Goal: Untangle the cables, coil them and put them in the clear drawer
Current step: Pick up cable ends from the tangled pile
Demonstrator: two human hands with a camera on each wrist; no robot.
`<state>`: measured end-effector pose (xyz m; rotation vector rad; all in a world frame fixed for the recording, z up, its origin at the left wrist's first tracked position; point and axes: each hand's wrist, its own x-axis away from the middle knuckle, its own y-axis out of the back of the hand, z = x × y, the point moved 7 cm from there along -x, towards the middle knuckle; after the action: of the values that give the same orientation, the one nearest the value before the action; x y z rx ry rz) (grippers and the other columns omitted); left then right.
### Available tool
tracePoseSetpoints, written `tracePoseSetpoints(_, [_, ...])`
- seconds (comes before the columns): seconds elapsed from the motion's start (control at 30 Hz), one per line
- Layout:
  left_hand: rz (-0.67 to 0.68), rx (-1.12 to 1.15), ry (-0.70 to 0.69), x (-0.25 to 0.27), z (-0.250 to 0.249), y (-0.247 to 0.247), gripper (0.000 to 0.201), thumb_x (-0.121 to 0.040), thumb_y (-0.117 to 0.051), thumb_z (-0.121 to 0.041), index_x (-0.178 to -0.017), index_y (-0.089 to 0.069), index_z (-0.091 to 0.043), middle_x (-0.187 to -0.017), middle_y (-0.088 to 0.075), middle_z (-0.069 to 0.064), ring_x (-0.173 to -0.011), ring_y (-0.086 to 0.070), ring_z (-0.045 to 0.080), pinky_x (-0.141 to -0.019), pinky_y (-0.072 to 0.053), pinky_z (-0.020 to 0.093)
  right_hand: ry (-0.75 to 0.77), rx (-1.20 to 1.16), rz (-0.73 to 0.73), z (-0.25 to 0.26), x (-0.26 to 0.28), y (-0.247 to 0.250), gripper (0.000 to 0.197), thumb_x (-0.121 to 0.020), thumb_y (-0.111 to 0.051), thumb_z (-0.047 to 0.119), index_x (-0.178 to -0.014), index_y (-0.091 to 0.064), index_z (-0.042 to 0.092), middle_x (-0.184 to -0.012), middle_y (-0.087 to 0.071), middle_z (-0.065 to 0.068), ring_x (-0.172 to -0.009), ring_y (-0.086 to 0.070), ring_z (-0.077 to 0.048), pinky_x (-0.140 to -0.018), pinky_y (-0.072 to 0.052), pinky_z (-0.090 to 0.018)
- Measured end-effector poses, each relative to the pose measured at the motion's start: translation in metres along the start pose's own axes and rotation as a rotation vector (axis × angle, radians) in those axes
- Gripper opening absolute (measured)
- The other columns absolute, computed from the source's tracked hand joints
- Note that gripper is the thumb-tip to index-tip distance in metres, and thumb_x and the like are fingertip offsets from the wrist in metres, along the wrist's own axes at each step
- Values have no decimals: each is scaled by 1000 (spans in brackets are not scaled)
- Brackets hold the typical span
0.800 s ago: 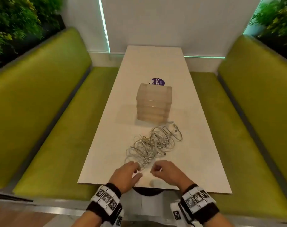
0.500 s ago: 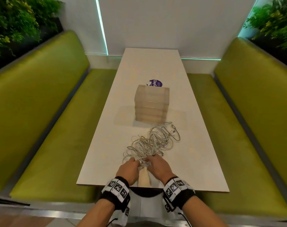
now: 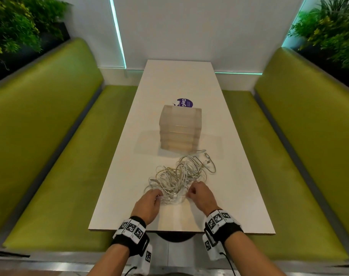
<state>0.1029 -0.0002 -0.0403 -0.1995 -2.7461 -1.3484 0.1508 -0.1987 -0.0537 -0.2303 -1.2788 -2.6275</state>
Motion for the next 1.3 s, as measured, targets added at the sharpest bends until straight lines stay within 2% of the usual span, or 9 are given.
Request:
tracePoseSetpoints(0.23, [-114, 342, 83, -8, -9, 11, 6, -100, -36, -13, -102, -38, -19, -98, -70, 4, -81, -63, 21, -64, -41, 27, 26, 136, 54, 6, 9, -8, 17, -85, -66, 23, -96, -64, 11, -106, -46, -3, -94, -52, -21, -79, -43, -29])
tracePoseSetpoints(0.33, [-79, 382, 56, -12, -19, 12, 18, -96, -41, -12, -111, -37, -21, -103, -67, 6, -94, -64, 21, -76, -47, 29, -12, 76, 64, 12, 20, 0, 10, -92, -55, 20, -93, -61, 13, -97, -59, -7, -86, -59, -24, -72, -44, -31])
tracePoseSetpoints(0.47, [-117, 152, -162, -6, -40, 12, 39, -89, -58, -19, -127, -51, -25, -107, -49, -1, -101, -47, 15, -89, -40, 28, 58, -219, 111, 39, 37, 21, 12, -91, -55, 17, -85, -65, 15, -71, -65, 2, -66, -60, -14, -69, -53, -30])
tracePoseSetpoints(0.63, [-112, 293, -257, -1, -62, 15, 13, -89, -62, -22, -99, -69, -20, -88, -56, -6, -82, -54, 10, -74, -42, 20, 137, -492, 192, 75, 45, 39, 16, -88, -65, 19, -79, -68, 7, -62, -63, 5, -57, -57, -7, -56, -46, -16])
tracePoseSetpoints(0.83, [-132, 873, 32, -3, -46, 27, 20, -86, -68, -18, -82, -67, 1, -80, -69, 21, -80, -68, 31, -84, -55, 49, 115, -746, 133, 65, 38, 21, 16, -87, -65, 11, -99, -55, 6, -97, -59, -5, -69, -61, -13, -62, -49, -23])
tracePoseSetpoints(0.93, [-140, 898, 10, 1, -51, 37, 37, -82, -68, -34, -80, -63, 2, -79, -60, 30, -75, -59, 25, -78, -48, 47, 211, -535, 178, 72, 29, 1, 32, -84, -68, 9, -114, -57, 14, -108, -53, -1, -82, -57, -7, -68, -46, -15])
tracePoseSetpoints(1.0, [-162, 946, -25, 5, -62, 48, 23, -90, -62, -21, -79, -62, -1, -83, -66, 25, -83, -64, 21, -83, -48, 39, 306, -335, 197, 76, 19, -11, 35, -87, -66, 18, -121, -60, 22, -106, -55, 0, -89, -55, -6, -79, -48, -19])
tracePoseSetpoints(1.13, [-255, 1125, -94, 10, -79, 88, 18, -97, -45, -13, -84, -57, -6, -61, -58, 5, -77, -69, 26, -82, -55, 34, 213, -196, 147, 59, 0, -9, 20, -95, -51, 23, -84, -65, 14, -86, -65, -2, -68, -56, -13, -72, -54, -47])
tracePoseSetpoints(1.3, [-389, 1165, -44, 11, -60, 115, 23, -100, -40, -17, -86, -56, -8, -56, -41, -4, -49, -40, 12, -57, -47, 29, 290, -291, 110, 76, -1, 17, 24, -96, -50, 14, -76, -62, 9, -70, -64, 7, -62, -55, -4, -60, -43, -22])
